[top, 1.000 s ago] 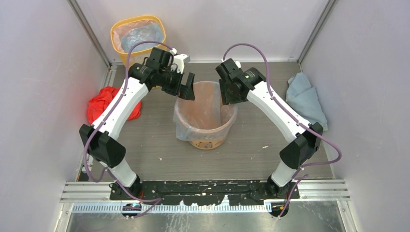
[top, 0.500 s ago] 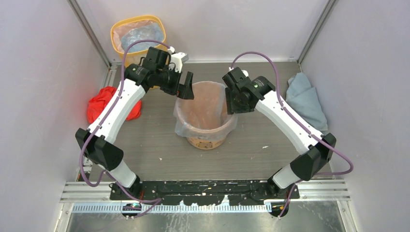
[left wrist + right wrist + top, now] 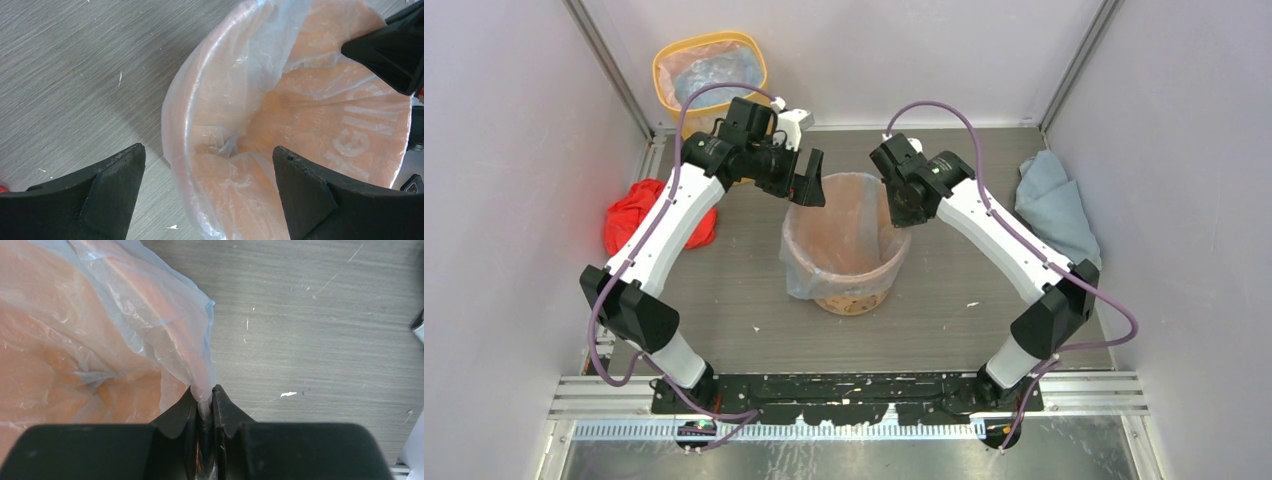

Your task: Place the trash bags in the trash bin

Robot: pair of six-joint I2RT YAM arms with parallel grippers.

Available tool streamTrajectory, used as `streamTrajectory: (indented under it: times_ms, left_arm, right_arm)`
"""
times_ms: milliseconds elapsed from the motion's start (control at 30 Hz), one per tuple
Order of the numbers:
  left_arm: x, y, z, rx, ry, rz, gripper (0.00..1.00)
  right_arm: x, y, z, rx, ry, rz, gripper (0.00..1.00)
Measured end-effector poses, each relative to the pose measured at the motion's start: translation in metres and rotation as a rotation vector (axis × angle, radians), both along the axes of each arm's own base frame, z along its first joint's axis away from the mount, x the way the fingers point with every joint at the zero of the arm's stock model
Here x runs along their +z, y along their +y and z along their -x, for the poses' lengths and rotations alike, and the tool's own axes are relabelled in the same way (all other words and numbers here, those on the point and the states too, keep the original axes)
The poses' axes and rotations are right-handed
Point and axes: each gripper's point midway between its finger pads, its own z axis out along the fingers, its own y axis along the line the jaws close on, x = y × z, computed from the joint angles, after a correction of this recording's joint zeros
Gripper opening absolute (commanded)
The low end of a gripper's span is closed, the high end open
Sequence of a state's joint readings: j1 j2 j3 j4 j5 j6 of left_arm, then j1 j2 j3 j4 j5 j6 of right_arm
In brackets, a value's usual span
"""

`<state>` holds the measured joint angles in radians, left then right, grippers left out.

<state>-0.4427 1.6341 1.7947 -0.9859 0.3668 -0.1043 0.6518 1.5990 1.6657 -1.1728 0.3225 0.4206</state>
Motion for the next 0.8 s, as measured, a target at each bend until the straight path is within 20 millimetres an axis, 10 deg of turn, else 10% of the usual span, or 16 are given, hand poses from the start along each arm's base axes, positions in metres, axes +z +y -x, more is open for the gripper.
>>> streamTrajectory:
  times_ms: [67,167,233,500,800]
  left_arm:
    - [0.0,0.0,0.0,0.0,0.001,-0.001,0.98]
    - [0.0,0.0,0.001,0.001,0.003,-0.002,0.98]
    - [-0.001,0.001,0.001,0.001,0.005,-0.003,0.98]
    - [-0.003,0.003,0.003,0.005,0.013,-0.013,0.98]
    - [0.0,0.003,0.001,0.015,0.006,-0.015,0.98]
  right_arm:
    - [0.001,0.001,-0.01,0.014,-0.017,0.019,0.13]
    - [0.003,0.004,-0.025,0.042,-0.047,0.038,0.61]
    - [0.005,0.0,-0.033,0.044,-0.07,0.066,0.73]
    - [0.02,-0.008,-0.039,0.044,-0.092,0.091,0.8]
    - [0.037,-0.002,0.005,0.032,-0.053,0.004,0.75]
